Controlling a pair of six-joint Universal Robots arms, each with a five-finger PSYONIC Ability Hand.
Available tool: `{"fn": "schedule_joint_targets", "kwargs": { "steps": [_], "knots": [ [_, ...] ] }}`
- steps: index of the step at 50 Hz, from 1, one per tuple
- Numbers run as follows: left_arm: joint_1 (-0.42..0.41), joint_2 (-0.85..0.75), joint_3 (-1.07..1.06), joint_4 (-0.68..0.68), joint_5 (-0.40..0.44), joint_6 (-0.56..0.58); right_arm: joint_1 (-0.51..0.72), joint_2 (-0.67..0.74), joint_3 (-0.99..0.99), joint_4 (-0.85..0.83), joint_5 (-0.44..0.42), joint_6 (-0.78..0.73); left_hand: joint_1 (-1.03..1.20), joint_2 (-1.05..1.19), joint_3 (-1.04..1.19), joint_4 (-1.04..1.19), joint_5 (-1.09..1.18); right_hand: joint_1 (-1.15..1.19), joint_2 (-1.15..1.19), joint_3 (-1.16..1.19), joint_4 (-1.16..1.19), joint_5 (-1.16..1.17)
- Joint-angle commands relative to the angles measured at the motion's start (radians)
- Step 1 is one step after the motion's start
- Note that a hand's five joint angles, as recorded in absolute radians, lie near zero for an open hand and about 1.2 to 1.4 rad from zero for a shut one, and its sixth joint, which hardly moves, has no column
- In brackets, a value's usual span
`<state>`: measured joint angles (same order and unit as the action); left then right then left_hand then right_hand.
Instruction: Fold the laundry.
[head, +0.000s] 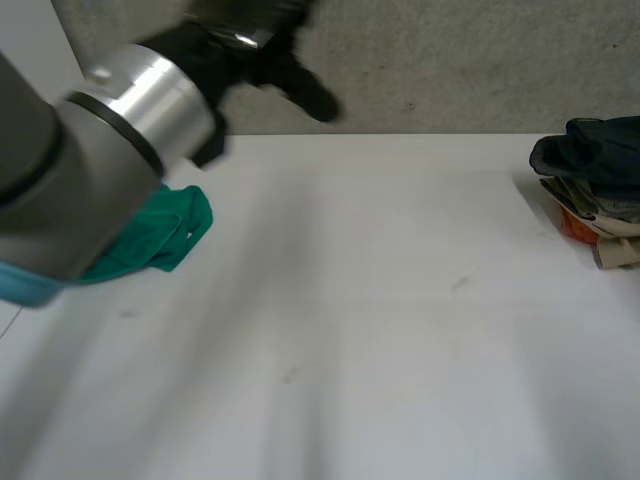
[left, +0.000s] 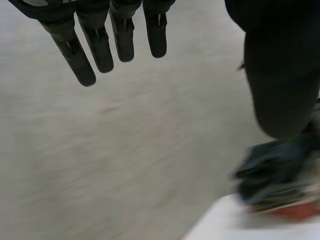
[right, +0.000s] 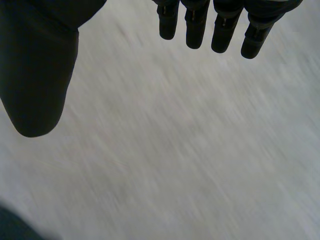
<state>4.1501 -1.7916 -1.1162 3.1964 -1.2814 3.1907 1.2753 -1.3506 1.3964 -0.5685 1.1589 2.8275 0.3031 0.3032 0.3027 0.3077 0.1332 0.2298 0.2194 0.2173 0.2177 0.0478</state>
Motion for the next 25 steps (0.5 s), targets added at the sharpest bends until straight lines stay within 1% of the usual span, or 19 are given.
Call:
{"fn": "schedule_joint_targets", "kwargs": {
  "steps": [1, 3, 4, 7, 8, 11, 12, 15, 16, 20, 25],
  "knots": [
    [0.298, -0.018, -0.089, 0.019, -0.093, 0.209, 0.249, -0.104, 0.265, -0.088, -0.140, 0.023, -0.125, -0.125, -0.124, -0.129, -0.129, -0.055, -0.045, -0.043, -0.043, -0.048],
    [0.350, -0.057, -0.109, 0.020, -0.092, 0.276, 0.315, -0.102, 0.332, -0.080, -0.139, -0.014, -0.125, -0.125, -0.124, -0.129, -0.129, -0.055, -0.045, -0.043, -0.043, -0.048],
    [0.385, -0.121, -0.120, 0.025, -0.090, 0.355, 0.331, -0.099, 0.355, -0.076, -0.139, -0.029, -0.128, -0.128, -0.127, -0.132, -0.132, -0.055, -0.045, -0.043, -0.043, -0.048],
    [0.430, -0.196, -0.123, 0.025, -0.087, 0.460, 0.372, -0.088, 0.432, -0.062, -0.137, -0.100, -0.128, -0.128, -0.127, -0.132, -0.132, -0.055, -0.045, -0.043, -0.043, -0.048],
    [0.452, -0.254, -0.123, 0.025, -0.087, 0.527, 0.380, -0.084, 0.449, -0.059, -0.137, -0.117, -0.128, -0.128, -0.127, -0.132, -0.132, -0.055, -0.045, -0.043, -0.043, -0.048],
    [0.484, -0.345, -0.122, 0.028, -0.085, 0.603, 0.389, -0.052, 0.503, -0.053, -0.136, -0.172, -0.128, -0.128, -0.127, -0.132, -0.132, -0.055, -0.045, -0.043, -0.043, -0.048],
    [0.507, -0.392, -0.113, 0.033, -0.079, 0.632, 0.391, -0.045, 0.512, -0.053, -0.134, -0.183, -0.128, -0.128, -0.127, -0.132, -0.132, -0.055, -0.045, -0.043, -0.043, -0.048],
    [0.536, -0.466, -0.080, 0.049, -0.053, 0.644, 0.389, -0.013, 0.535, -0.047, -0.125, -0.207, -0.128, -0.128, -0.127, -0.132, -0.132, -0.055, -0.045, -0.043, -0.043, -0.048],
    [0.544, -0.503, -0.065, 0.063, -0.032, 0.644, 0.388, -0.009, 0.538, -0.044, -0.122, -0.209, -0.125, -0.125, -0.124, -0.129, -0.129, -0.055, -0.045, -0.043, -0.043, -0.048],
    [0.556, -0.591, -0.021, 0.111, 0.022, 0.640, 0.377, 0.004, 0.546, -0.019, -0.108, -0.204, -0.110, -0.110, -0.110, -0.115, -0.115, -0.055, -0.045, -0.043, -0.043, -0.048],
    [0.558, -0.660, 0.019, 0.175, 0.031, 0.638, 0.375, 0.004, 0.559, 0.010, -0.107, -0.207, -0.055, -0.055, -0.054, -0.059, -0.059, -0.055, -0.045, -0.043, -0.043, -0.048]
  ]
}}
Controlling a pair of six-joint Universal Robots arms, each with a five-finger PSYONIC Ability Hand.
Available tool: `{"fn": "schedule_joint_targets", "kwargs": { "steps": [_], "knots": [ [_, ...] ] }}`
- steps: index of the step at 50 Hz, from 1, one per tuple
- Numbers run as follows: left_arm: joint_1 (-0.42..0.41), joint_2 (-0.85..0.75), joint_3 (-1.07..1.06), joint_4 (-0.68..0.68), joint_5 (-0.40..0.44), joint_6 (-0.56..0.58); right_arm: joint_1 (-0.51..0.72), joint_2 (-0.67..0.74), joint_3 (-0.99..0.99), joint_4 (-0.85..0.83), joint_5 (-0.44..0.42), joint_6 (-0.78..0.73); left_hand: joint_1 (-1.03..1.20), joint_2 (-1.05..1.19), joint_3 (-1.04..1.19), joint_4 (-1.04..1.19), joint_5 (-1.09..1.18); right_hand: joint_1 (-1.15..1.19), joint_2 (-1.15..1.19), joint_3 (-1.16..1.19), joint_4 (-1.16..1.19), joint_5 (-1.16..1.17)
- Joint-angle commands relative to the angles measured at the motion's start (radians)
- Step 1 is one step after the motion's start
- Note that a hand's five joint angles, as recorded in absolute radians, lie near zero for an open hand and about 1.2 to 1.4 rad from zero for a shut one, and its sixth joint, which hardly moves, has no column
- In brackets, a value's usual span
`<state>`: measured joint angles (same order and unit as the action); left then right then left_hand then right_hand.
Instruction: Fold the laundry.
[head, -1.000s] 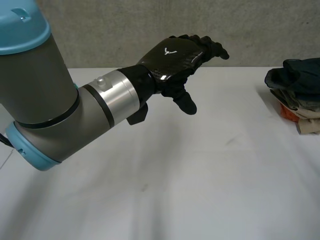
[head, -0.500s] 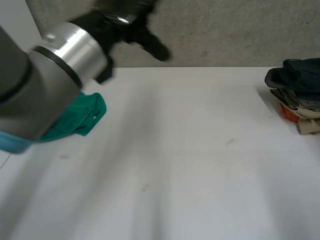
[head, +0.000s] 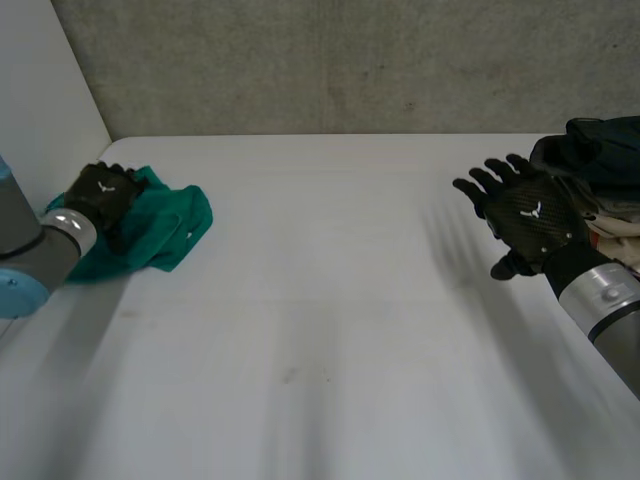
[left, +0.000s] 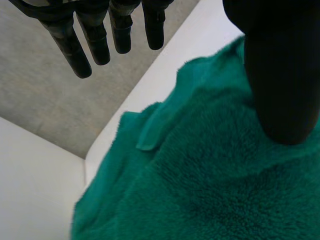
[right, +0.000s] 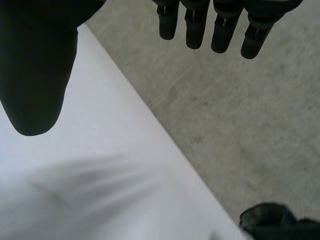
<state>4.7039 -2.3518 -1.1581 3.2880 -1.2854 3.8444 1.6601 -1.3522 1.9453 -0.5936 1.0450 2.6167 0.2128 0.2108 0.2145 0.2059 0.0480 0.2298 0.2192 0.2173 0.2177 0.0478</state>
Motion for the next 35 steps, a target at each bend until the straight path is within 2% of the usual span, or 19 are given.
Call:
{"fn": "schedule_joint_targets", "kwargs": {
  "steps": [1, 4, 8, 12, 15, 18, 20, 26, 27, 30, 31, 35],
  "knots": [
    [0.005, -0.107, 0.066, 0.093, 0.037, -0.016, -0.010, 0.005, 0.014, 0.035, 0.007, 0.003, 0.053, 0.055, 0.052, 0.060, 0.044, -0.055, -0.045, -0.043, -0.043, -0.048],
    [0.004, -0.141, 0.086, 0.117, 0.043, -0.020, -0.010, 0.005, 0.024, 0.035, 0.007, 0.000, 0.209, 0.211, 0.207, 0.216, 0.199, -0.055, -0.045, -0.043, -0.043, -0.048],
    [0.002, -0.179, 0.107, 0.117, 0.070, -0.040, -0.011, 0.013, 0.032, 0.035, 0.010, -0.003, 0.534, 0.536, 0.533, 0.541, 0.524, -0.055, -0.045, -0.043, -0.043, -0.048],
    [-0.013, -0.195, 0.112, 0.116, 0.100, -0.071, -0.020, 0.019, 0.035, 0.037, 0.020, -0.001, 1.182, 1.184, 1.180, 1.189, 1.172, -0.055, -0.045, -0.043, -0.043, -0.048],
    [-0.040, -0.178, 0.094, 0.114, 0.089, -0.074, -0.029, 0.016, 0.035, 0.037, 0.030, 0.000, 1.183, 1.185, 1.182, 1.190, 1.174, -0.055, -0.045, -0.043, -0.043, -0.048],
    [-0.116, -0.039, 0.054, 0.117, 0.057, -0.117, -0.036, 0.010, 0.035, 0.037, 0.038, 0.000, 1.183, 1.185, 1.182, 1.190, 1.174, -0.055, -0.045, -0.043, -0.043, -0.048],
    [-0.172, 0.105, -0.009, 0.143, 0.032, -0.187, -0.037, 0.007, 0.035, 0.037, 0.044, 0.002, 1.183, 1.185, 1.182, 1.190, 1.174, -0.055, -0.045, -0.043, -0.043, -0.048],
    [-0.343, 0.302, -0.107, 0.223, 0.023, -0.354, -0.043, -0.007, 0.035, 0.040, 0.052, 0.006, 1.183, 1.185, 1.182, 1.190, 1.174, -0.055, -0.045, -0.043, -0.043, -0.048],
    [-0.399, 0.349, -0.127, 0.229, 0.023, -0.402, -0.045, -0.010, 0.035, 0.041, 0.052, 0.008, 1.183, 1.185, 1.182, 1.190, 1.174, -0.055, -0.045, -0.043, -0.043, -0.048],
    [-0.471, 0.390, -0.156, 0.231, 0.028, -0.460, -0.045, -0.018, 0.035, 0.058, 0.052, 0.009, 1.183, 1.185, 1.182, 1.190, 1.174, -0.055, -0.045, -0.043, -0.043, -0.048],
    [-0.522, 0.387, -0.169, 0.232, 0.029, -0.483, -0.045, -0.019, 0.035, 0.061, 0.053, 0.009, 1.183, 1.185, 1.182, 1.190, 1.174, -0.055, -0.045, -0.043, -0.043, -0.048],
    [-0.637, 0.291, -0.163, 0.229, 0.026, -0.494, -0.046, -0.028, 0.035, 0.077, 0.053, 0.009, 1.183, 1.185, 1.182, 1.190, 1.174, -0.055, -0.045, -0.043, -0.043, -0.048]
  ]
}}
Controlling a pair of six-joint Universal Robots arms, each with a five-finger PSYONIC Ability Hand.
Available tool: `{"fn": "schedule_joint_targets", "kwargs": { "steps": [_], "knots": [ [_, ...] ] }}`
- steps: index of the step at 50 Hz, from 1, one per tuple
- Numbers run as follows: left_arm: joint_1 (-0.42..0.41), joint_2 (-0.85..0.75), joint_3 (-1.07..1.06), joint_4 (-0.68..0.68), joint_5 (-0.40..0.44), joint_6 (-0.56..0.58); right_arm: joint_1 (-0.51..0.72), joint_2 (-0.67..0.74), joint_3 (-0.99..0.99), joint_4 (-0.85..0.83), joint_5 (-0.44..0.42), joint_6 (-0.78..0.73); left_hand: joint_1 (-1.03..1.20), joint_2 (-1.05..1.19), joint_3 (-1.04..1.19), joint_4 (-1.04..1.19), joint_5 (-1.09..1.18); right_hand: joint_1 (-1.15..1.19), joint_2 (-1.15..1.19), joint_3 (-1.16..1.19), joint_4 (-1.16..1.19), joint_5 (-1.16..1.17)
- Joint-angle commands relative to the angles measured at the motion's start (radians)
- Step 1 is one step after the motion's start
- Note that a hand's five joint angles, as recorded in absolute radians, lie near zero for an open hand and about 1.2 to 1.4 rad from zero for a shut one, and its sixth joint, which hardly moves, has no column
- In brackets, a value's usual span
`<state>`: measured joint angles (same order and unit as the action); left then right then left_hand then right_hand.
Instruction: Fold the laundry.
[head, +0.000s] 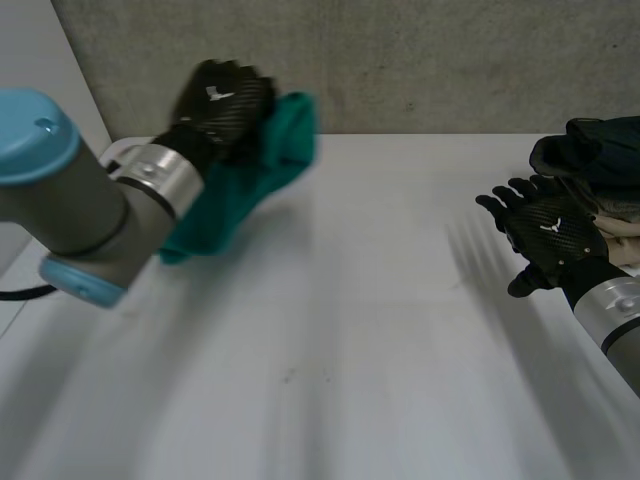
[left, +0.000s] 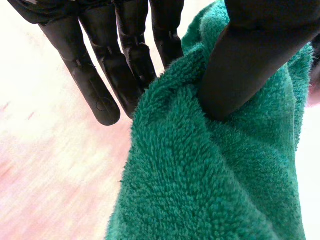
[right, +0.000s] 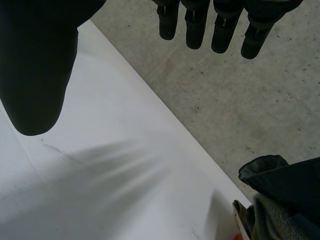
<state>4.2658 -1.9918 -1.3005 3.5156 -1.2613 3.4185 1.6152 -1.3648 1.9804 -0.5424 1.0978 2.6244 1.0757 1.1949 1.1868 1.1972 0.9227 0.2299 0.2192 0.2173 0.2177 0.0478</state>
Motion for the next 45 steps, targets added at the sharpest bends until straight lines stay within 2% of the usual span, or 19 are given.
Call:
{"fn": "schedule_joint_targets", "kwargs": {
  "steps": [1, 4, 5, 6, 7, 9, 11, 15, 21, 26, 32, 36, 38, 41, 45],
  "knots": [
    [-0.217, -0.097, -0.016, 0.000, -0.001, -0.068, -0.001, -0.016, 0.000, 0.027, 0.000, 0.002, 0.321, 0.201, 0.209, 0.199, 0.299, -0.055, -0.045, -0.043, -0.043, -0.048],
    [-0.285, -0.203, 0.018, -0.001, -0.003, -0.065, -0.001, -0.017, 0.000, 0.032, 0.008, 0.002, 0.321, 0.201, 0.209, 0.199, 0.299, -0.055, -0.045, -0.043, -0.043, -0.048],
    [-0.293, -0.225, 0.026, -0.003, -0.003, -0.065, -0.001, -0.017, 0.000, 0.032, 0.011, 0.002, 0.234, 0.115, 0.123, 0.112, 0.212, -0.055, -0.045, -0.043, -0.043, -0.048],
    [-0.302, -0.243, 0.033, -0.003, -0.003, -0.065, -0.001, -0.017, 0.000, 0.032, 0.016, 0.002, 0.061, -0.058, -0.050, -0.060, 0.040, -0.055, -0.045, -0.043, -0.043, -0.048],
    [-0.314, -0.264, 0.046, -0.004, -0.004, -0.065, -0.001, -0.017, 0.000, 0.032, 0.016, 0.002, -0.289, -0.408, -0.400, -0.411, -0.311, -0.055, -0.045, -0.043, -0.043, -0.048],
    [-0.320, -0.269, 0.052, -0.003, -0.007, -0.064, -0.001, -0.017, 0.000, 0.032, 0.020, 0.002, -0.530, -0.649, -0.641, -0.651, -0.551, -0.055, -0.045, -0.043, -0.043, -0.048],
    [-0.320, -0.257, 0.056, 0.000, -0.018, -0.064, -0.003, -0.019, -0.002, 0.032, 0.022, 0.003, -0.659, -0.778, -0.770, -0.780, -0.680, -0.055, -0.045, -0.043, -0.043, -0.048],
    [-0.319, -0.179, 0.046, 0.000, -0.061, -0.064, -0.006, -0.020, -0.003, 0.035, 0.020, 0.006, -0.738, -0.858, -0.850, -0.860, -0.760, -0.055, -0.045, -0.043, -0.043, -0.048],
    [-0.284, -0.053, -0.026, -0.010, -0.124, -0.064, -0.004, -0.045, -0.032, 0.145, 0.004, 0.000, -0.774, -0.893, -0.885, -0.896, -0.796, -0.055, -0.045, -0.043, -0.043, -0.048],
    [-0.158, 0.071, -0.167, -0.064, -0.132, -0.058, -0.001, -0.076, -0.103, 0.338, -0.035, -0.024, -0.762, -0.882, -0.873, -0.884, -0.784, -0.055, -0.045, -0.043, -0.043, -0.048],
    [-0.057, 0.096, -0.273, -0.147, -0.127, -0.056, 0.012, -0.115, -0.164, 0.559, -0.070, -0.118, -0.727, -0.846, -0.838, -0.849, -0.749, -0.055, -0.045, -0.043, -0.043, -0.048],
    [-0.004, 0.090, -0.347, -0.193, -0.112, -0.044, 0.026, -0.137, -0.135, 0.592, -0.096, -0.228, -0.516, -0.635, -0.627, -0.638, -0.538, -0.055, -0.045, -0.043, -0.043, -0.048],
    [-0.001, 0.093, -0.391, -0.199, -0.089, -0.024, 0.048, -0.132, -0.101, 0.581, -0.133, -0.352, -0.431, -0.550, -0.542, -0.553, -0.453, -0.055, -0.045, -0.043, -0.043, -0.048],
    [-0.006, 0.093, -0.428, -0.202, -0.057, -0.001, 0.055, -0.120, -0.080, 0.575, -0.167, -0.548, -0.381, -0.500, -0.492, -0.502, -0.402, -0.055, -0.045, -0.043, -0.043, -0.048],
    [-0.024, 0.102, -0.479, -0.201, -0.006, 0.013, 0.054, -0.053, -0.122, 0.581, -0.196, -0.722, -0.422, -0.541, -0.533, -0.543, -0.443, -0.055, -0.045, -0.043, -0.043, -0.048]
  ]
}}
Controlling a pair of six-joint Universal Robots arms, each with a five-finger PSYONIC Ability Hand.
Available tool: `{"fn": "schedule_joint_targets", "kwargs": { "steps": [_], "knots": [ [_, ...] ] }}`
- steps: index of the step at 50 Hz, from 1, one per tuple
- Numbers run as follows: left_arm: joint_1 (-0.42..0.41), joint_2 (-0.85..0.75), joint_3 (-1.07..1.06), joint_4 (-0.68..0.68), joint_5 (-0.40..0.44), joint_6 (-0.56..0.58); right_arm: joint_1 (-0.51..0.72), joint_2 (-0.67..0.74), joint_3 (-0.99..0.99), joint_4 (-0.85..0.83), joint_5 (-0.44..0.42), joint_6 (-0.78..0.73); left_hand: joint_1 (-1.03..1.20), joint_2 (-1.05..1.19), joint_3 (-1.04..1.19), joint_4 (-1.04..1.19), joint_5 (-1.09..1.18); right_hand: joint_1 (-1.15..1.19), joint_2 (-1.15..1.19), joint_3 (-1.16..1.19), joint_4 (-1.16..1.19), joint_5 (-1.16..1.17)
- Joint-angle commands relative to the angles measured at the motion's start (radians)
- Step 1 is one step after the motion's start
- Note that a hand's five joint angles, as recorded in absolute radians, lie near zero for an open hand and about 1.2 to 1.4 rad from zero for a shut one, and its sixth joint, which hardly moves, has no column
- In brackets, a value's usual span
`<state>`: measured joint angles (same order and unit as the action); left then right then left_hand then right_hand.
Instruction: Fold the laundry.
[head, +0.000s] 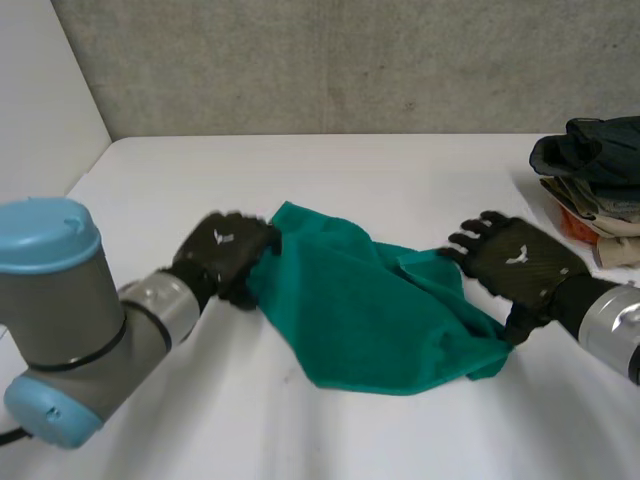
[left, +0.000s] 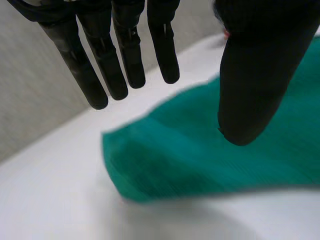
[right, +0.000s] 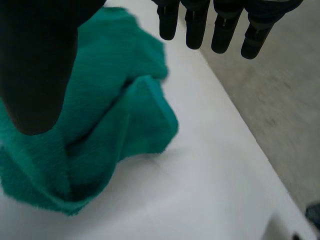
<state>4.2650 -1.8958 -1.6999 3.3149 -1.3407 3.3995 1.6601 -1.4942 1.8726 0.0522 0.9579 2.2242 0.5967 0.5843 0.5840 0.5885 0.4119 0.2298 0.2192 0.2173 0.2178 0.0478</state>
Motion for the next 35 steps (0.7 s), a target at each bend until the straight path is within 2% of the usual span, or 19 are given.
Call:
{"fn": "schedule_joint_targets", "kwargs": {
  "steps": [1, 5, 12, 20, 26, 30, 33, 35],
  "knots": [
    [-0.043, 0.007, -0.093, 0.000, 0.078, 0.032, 0.012, 0.097, -0.035, -0.014, -0.059, -0.339, 0.014, 0.026, 0.026, 0.022, 0.024, -0.055, -0.045, -0.043, -0.043, -0.048],
    [-0.108, -0.002, -0.115, 0.011, 0.072, 0.034, 0.021, 0.211, -0.157, -0.005, -0.057, -0.367, -0.057, -0.045, -0.045, -0.049, -0.047, -0.055, -0.045, -0.043, -0.043, -0.048],
    [-0.165, -0.023, -0.119, 0.029, 0.046, 0.027, 0.062, 0.423, -0.377, -0.002, -0.085, -0.362, -0.104, -0.092, -0.091, -0.096, -0.094, -0.055, -0.045, -0.043, -0.043, -0.048],
    [-0.263, -0.114, -0.083, 0.041, -0.061, 0.034, 0.104, 0.577, -0.533, 0.012, -0.143, -0.362, -0.142, -0.130, -0.130, -0.134, -0.132, -0.055, -0.045, -0.043, -0.043, -0.048],
    [-0.281, -0.161, -0.052, 0.058, -0.123, 0.038, 0.110, 0.653, -0.593, 0.015, -0.168, -0.360, -0.142, -0.130, -0.130, -0.134, -0.132, 0.022, 0.033, 0.035, 0.034, 0.030],
    [-0.286, -0.183, -0.027, 0.078, -0.133, 0.038, 0.112, 0.695, -0.627, 0.015, -0.169, -0.360, -0.131, -0.118, -0.118, -0.123, -0.120, 0.342, 0.352, 0.354, 0.354, 0.349],
    [-0.287, -0.215, -0.006, 0.100, -0.138, 0.040, 0.112, 0.713, -0.650, 0.012, -0.157, -0.359, -0.093, -0.080, -0.080, -0.085, -0.082, 1.112, 1.123, 1.125, 1.124, 1.120],
    [-0.287, -0.232, 0.008, 0.106, -0.140, 0.041, 0.112, 0.706, -0.659, 0.009, -0.122, -0.335, -0.046, -0.033, -0.033, -0.038, -0.035, 1.166, 1.177, 1.179, 1.178, 1.174]
  ]
}}
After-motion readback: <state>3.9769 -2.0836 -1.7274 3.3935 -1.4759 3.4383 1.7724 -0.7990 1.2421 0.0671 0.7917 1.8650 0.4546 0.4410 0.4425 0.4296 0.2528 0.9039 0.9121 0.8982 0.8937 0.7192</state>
